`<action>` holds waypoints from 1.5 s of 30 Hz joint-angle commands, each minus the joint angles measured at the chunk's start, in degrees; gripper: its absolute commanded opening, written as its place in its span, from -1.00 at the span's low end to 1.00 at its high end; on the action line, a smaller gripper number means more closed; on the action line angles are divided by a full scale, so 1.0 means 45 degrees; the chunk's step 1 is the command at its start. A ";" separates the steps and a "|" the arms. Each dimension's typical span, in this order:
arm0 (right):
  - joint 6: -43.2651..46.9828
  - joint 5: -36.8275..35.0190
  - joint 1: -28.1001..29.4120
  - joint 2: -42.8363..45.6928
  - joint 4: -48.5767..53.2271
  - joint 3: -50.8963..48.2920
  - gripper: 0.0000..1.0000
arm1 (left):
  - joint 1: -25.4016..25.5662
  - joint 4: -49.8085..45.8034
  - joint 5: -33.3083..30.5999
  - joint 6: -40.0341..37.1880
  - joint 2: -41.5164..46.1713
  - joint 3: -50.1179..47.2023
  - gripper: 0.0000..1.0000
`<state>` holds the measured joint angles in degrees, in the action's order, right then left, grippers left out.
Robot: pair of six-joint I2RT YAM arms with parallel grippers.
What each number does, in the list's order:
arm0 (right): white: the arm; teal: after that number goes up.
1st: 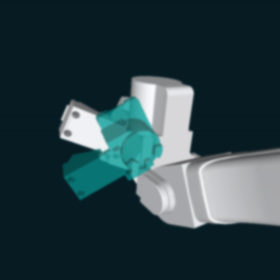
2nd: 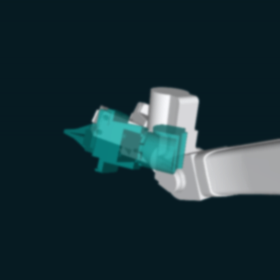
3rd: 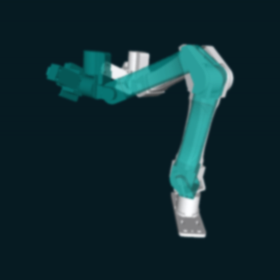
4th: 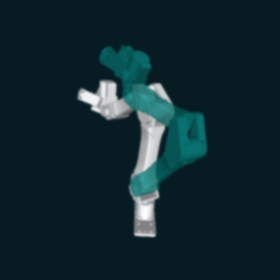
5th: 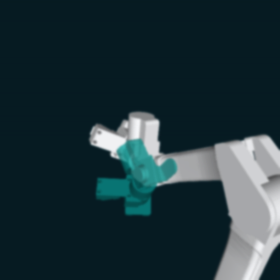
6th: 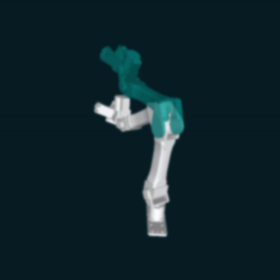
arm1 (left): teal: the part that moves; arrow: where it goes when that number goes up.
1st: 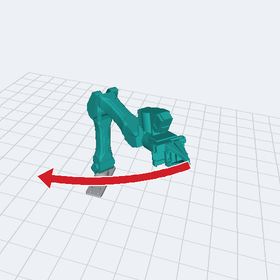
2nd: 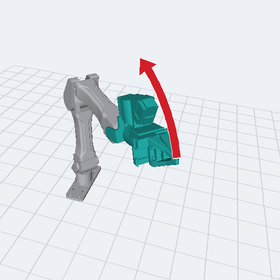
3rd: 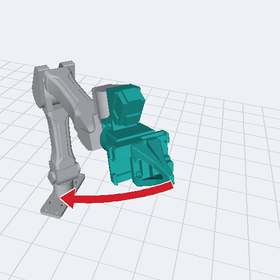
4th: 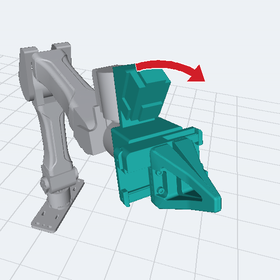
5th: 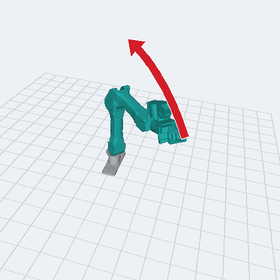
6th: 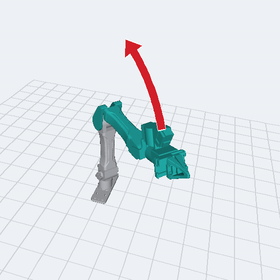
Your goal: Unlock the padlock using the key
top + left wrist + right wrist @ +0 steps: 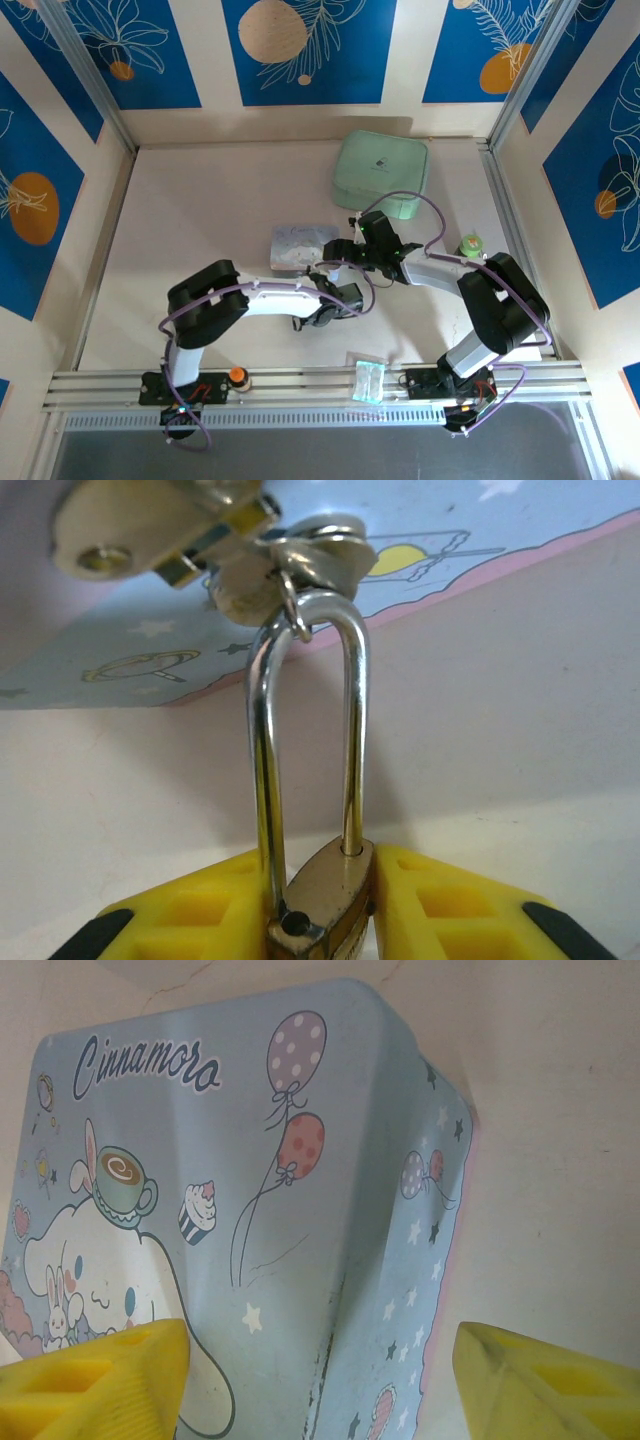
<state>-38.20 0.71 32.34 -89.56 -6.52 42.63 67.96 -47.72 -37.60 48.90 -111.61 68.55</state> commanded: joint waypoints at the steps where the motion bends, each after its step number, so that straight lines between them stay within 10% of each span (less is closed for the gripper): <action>1: 0.0050 -0.0158 -0.0037 -0.0540 0.1118 -0.0413 0.39 | 0.0236 -0.0607 -0.0228 -0.0300 -0.0405 0.0391 -0.41; 29: -0.0091 -0.0314 -0.0070 -0.0478 0.1061 -0.0511 0.39 | 0.0728 -0.1218 -0.1779 -0.0726 -0.0829 0.0557 -0.36; 45: -0.0067 -0.0197 -0.0077 -0.0789 0.1050 -0.0285 0.39 | 0.1035 -0.1663 -0.2053 -0.0901 -0.1379 0.1055 -0.67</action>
<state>-38.68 1.19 32.23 -90.35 -7.99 42.59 72.73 -56.90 -46.61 47.37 -118.37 73.91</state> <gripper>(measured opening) 0.694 0.167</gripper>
